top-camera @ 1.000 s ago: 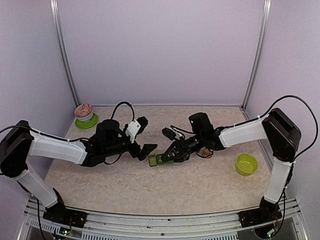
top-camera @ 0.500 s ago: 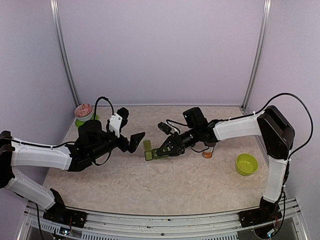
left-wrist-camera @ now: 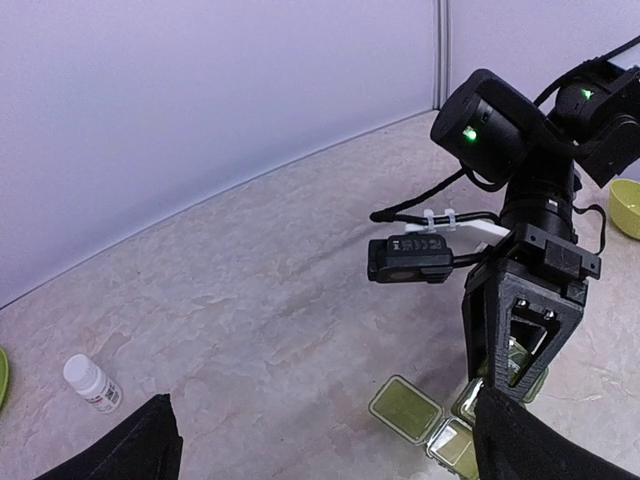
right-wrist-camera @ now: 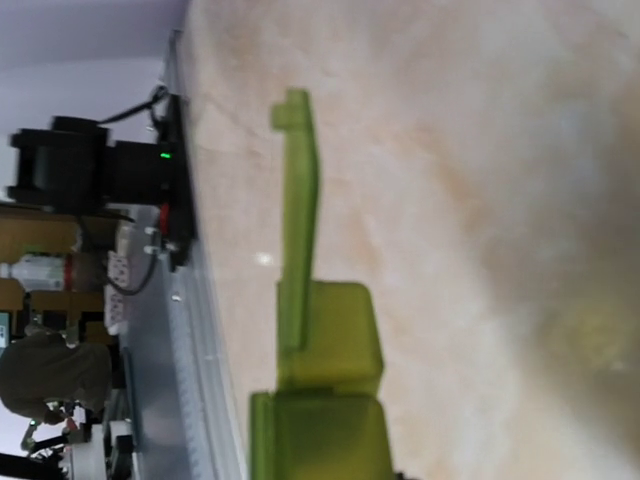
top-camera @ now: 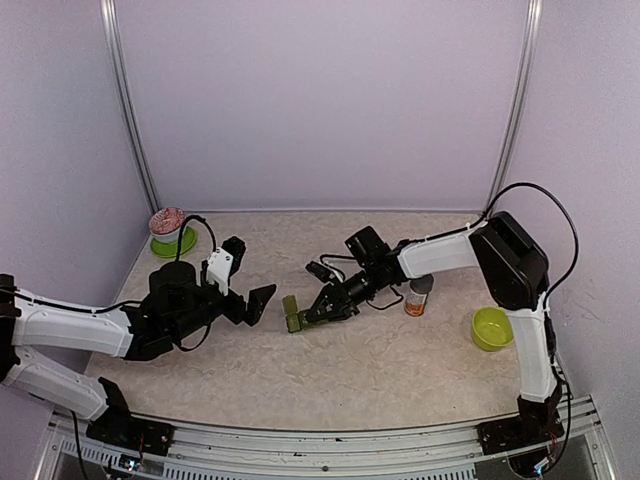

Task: Sort the pills into containers
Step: Place the pill container at the center of the board.

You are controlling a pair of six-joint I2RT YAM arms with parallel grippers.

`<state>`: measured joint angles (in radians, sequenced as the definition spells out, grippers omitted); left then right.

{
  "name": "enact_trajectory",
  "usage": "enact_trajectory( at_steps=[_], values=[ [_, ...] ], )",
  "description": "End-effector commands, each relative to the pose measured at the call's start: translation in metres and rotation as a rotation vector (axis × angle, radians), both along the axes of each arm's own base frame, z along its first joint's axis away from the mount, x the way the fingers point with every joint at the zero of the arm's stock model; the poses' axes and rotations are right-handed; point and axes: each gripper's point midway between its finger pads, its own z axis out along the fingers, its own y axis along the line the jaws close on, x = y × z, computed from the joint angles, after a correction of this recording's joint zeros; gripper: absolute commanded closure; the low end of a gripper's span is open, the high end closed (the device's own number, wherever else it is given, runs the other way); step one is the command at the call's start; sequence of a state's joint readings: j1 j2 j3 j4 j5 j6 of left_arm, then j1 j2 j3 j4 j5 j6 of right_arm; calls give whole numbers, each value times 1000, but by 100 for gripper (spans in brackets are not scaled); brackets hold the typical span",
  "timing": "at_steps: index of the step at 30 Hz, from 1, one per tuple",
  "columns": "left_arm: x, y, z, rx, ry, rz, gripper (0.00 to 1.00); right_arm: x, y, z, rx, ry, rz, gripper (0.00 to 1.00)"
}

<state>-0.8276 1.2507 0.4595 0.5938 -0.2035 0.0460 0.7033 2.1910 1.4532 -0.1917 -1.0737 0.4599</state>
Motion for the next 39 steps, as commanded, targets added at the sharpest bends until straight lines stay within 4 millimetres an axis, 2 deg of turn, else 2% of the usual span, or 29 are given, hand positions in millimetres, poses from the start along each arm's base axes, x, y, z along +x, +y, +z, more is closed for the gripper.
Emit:
enact_trajectory(
  at_steps=[1, 7, 11, 16, 21, 30, 36, 39],
  values=[
    [-4, 5, -3, -6, 13, 16, 1, 6, -4, -22, -58, -4, 2, 100],
    [-5, 3, -11, -10, 32, 12, 1, 9, -7, -37, -109, -11, -6, 90],
    [-5, 0, -12, -15, 34, 3, 1, 11, -8, -41, -136, -28, -12, 86],
    [-6, -1, -13, -17, 39, 1, 1, 18, -12, -46, -185, -70, -23, 76],
    [-8, -2, -13, -23, 39, -5, 1, 23, -17, -50, -216, -90, -36, 69],
    [-8, -6, -16, -24, 43, -14, 1, 33, -21, -43, -218, -118, -48, 60],
    [-9, -8, -18, -27, 52, -24, 1, 50, -27, -34, -245, -180, -78, 53],
    [-9, -9, -20, -24, 55, -25, 1, 57, -28, -28, -258, -224, -84, 45]
  ],
)
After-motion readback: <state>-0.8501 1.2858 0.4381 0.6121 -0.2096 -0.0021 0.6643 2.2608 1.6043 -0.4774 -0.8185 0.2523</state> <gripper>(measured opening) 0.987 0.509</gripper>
